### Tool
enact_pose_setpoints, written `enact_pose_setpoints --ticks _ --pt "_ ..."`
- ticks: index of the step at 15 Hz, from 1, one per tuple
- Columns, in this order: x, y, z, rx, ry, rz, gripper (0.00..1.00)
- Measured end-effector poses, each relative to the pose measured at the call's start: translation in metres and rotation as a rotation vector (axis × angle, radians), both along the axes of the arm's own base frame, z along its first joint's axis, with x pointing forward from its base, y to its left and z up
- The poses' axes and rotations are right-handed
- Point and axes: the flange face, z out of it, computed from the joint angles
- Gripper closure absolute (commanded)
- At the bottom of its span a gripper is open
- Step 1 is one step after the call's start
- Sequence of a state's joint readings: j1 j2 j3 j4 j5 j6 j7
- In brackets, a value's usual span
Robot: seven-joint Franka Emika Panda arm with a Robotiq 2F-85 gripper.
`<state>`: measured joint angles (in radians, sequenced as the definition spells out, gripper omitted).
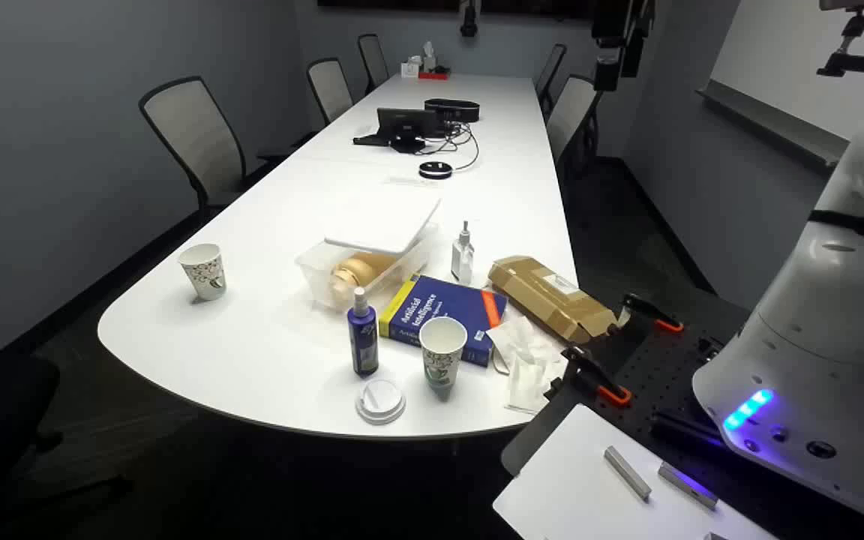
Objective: Open the brown box
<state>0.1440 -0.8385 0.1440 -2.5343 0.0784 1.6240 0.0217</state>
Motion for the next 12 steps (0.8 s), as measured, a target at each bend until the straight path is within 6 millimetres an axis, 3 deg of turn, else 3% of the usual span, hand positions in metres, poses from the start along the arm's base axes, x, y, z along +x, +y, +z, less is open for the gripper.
enact_pose_setpoints --ticks 9,12 --pt "0.001 0.0 -0.001 0.0 0.001 -0.005 0.0" --pt "0.018 -0.005 -0.008 -0.021 -0.028 -0.061 0.0"
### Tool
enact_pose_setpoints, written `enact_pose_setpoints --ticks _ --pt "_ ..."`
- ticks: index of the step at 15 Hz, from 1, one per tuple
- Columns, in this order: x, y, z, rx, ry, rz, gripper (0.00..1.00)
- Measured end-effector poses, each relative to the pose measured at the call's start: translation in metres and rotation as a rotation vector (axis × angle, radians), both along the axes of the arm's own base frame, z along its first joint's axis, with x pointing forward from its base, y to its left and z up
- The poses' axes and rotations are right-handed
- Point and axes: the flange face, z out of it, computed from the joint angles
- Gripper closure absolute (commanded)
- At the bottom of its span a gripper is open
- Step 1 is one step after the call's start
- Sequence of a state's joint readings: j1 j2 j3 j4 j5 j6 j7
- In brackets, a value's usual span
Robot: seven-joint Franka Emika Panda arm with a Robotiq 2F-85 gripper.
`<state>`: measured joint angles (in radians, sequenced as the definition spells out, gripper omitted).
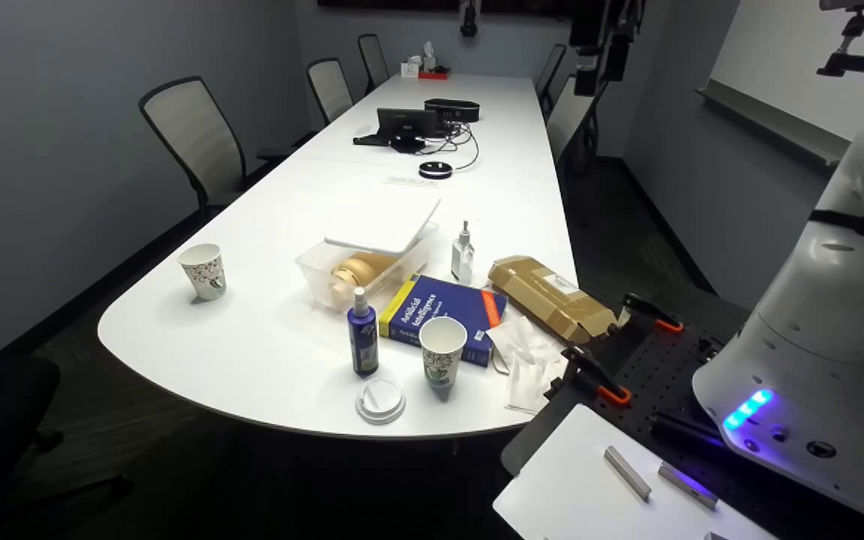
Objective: Open the brown box
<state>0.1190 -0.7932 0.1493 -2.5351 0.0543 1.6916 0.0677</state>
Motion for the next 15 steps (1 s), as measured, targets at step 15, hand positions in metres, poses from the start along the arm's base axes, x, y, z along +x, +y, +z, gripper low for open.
enact_pose_setpoints --ticks 15 --pt "0.123 -0.052 -0.242 -0.506 -0.149 -0.416 0.0"
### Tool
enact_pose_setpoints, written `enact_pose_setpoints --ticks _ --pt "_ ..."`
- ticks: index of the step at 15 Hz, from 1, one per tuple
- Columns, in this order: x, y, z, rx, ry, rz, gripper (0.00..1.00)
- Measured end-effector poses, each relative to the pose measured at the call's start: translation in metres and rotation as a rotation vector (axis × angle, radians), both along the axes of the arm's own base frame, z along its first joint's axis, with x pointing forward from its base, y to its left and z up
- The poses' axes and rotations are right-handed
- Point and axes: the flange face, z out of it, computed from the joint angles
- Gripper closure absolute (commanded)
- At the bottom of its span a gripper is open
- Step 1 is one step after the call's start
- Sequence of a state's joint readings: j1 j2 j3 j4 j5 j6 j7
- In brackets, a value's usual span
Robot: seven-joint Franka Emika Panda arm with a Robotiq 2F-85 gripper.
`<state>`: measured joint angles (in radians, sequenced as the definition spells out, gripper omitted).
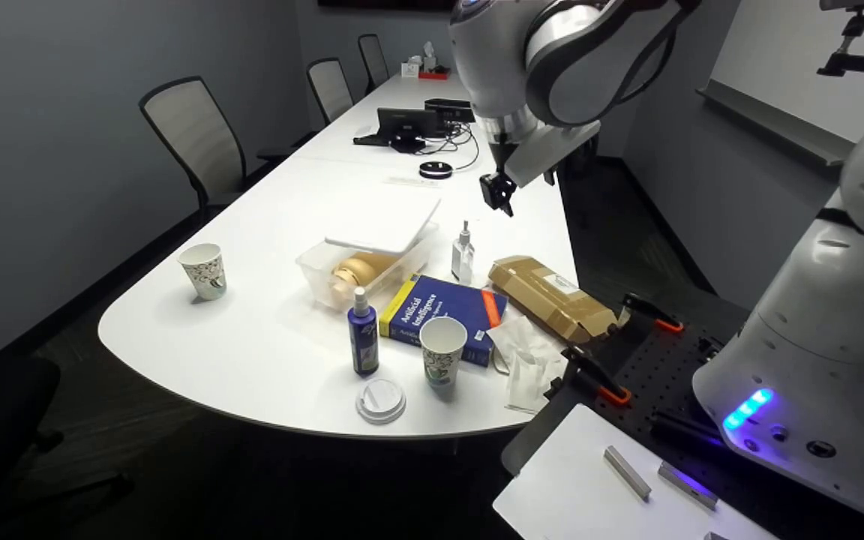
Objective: Open the brown box
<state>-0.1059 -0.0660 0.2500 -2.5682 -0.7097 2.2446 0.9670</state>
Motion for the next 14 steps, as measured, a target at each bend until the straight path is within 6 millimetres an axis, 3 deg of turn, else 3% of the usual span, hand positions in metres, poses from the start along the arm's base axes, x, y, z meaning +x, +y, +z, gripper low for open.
enact_pose_setpoints --ticks 6,14 --pt "-0.01 -0.024 -0.103 -0.059 0.113 -0.071 0.0" --pt "-0.011 -0.027 -0.204 -0.07 0.242 -0.05 0.0"
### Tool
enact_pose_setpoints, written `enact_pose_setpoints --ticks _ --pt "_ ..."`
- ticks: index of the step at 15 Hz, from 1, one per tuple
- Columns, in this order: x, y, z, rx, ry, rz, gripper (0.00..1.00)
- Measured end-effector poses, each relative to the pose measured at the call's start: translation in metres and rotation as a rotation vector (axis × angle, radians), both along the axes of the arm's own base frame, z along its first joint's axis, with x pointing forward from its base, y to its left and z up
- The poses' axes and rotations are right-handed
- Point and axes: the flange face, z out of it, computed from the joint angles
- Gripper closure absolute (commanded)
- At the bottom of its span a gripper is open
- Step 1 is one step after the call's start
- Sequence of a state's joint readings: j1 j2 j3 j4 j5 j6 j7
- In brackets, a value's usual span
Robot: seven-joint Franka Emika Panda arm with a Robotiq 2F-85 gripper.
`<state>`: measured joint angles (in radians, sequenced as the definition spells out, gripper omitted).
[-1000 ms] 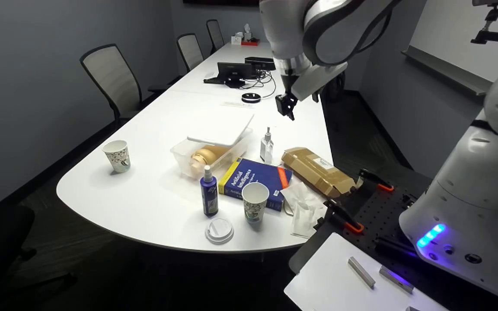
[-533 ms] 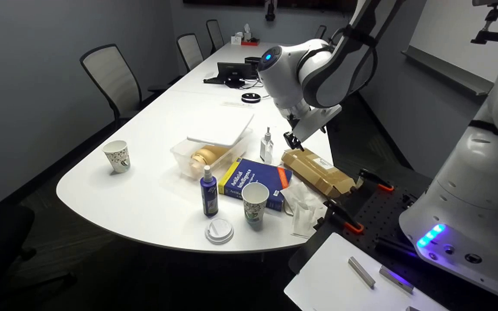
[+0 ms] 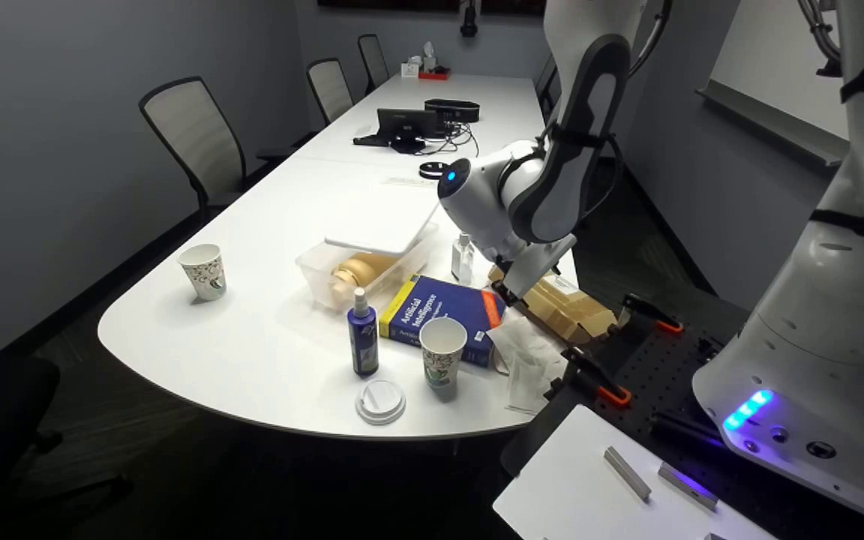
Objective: Open the brown box
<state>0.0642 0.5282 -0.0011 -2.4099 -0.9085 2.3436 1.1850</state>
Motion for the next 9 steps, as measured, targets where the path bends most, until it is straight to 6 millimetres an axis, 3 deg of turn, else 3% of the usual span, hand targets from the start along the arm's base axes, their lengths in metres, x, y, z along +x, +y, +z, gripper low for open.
enact_pose_setpoints --ticks 4,9 --pt "0.006 -0.009 -0.035 -0.015 0.028 0.009 0.0" --pt "0.015 -0.023 -0.062 -0.039 0.042 0.005 0.0"
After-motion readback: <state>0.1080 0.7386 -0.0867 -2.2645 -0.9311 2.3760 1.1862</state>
